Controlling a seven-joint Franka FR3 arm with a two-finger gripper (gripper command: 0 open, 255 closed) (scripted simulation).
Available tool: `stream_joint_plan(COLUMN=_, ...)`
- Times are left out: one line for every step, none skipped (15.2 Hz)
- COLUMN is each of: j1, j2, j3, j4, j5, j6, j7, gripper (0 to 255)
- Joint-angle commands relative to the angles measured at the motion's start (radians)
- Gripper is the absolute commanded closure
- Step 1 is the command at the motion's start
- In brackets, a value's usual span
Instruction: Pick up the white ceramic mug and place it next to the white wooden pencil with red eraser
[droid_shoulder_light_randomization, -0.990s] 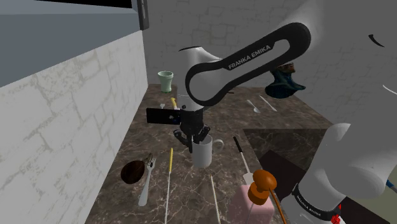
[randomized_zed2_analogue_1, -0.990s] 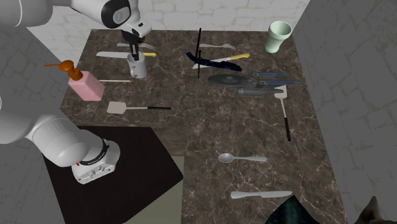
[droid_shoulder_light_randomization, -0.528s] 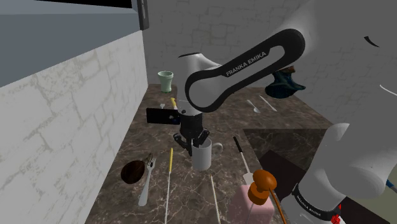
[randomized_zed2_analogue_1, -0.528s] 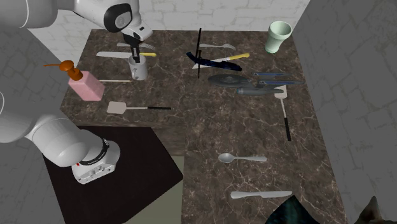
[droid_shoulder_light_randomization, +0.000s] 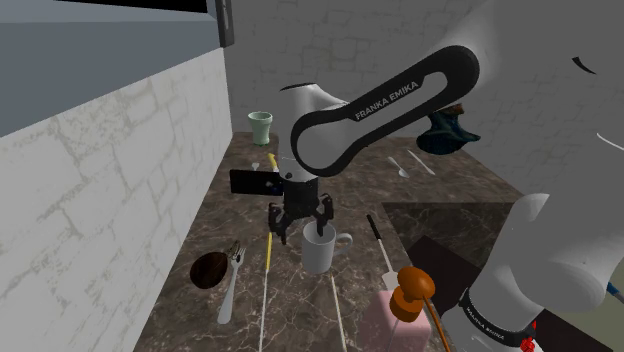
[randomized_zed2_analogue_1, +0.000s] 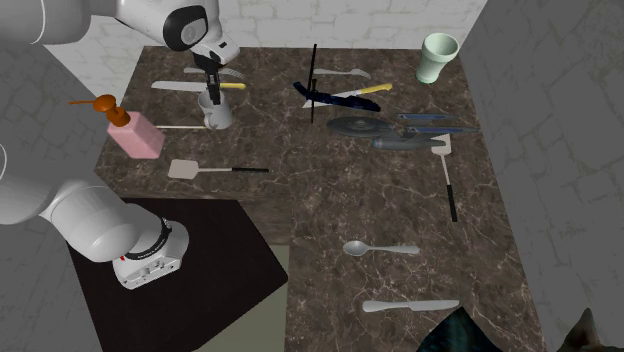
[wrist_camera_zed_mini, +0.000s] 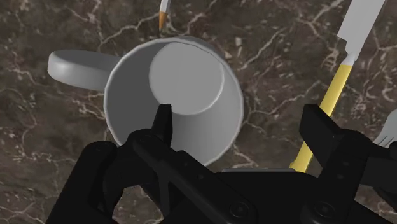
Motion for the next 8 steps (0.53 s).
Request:
stream_joint_plan(j1=0.000, j2=0.000, j3=0.000, j4=0.000, j5=0.000, j6=0.000, j7=0.000, gripper=0)
stream_joint_plan(j1=-0.002, j2=-0.014, j3=-0.004, j4=0.021, j5=-0.001, j6=-0.036, j7=-0.001, gripper=0)
stream_joint_plan(j1=-0.004, j2=-0.027, j3=-0.007, j4=0.044, j5=-0.002, j6=-0.071, j7=-0.001, gripper=0)
stream_joint_plan(j1=-0.007, j2=-0.039, j3=-0.011, j4=0.067, j5=-0.003, j6=-0.106, j7=-0.002, gripper=0)
stream_joint_plan(j1=-0.008, j2=-0.046, j3=-0.013, j4=0.087, j5=-0.004, j6=-0.134, j7=-0.002, gripper=0)
stream_joint_plan(j1=-0.008, j2=-0.046, j3=-0.013, j4=0.087, j5=-0.004, j6=-0.134, j7=-0.002, gripper=0)
stream_joint_plan(j1=-0.008, j2=-0.047, j3=-0.014, j4=0.087, j5=-0.004, j6=-0.134, j7=-0.002, gripper=0)
stream_joint_plan(j1=-0.008, j2=-0.046, j3=-0.014, j4=0.087, j5=-0.004, j6=-0.134, j7=-0.002, gripper=0)
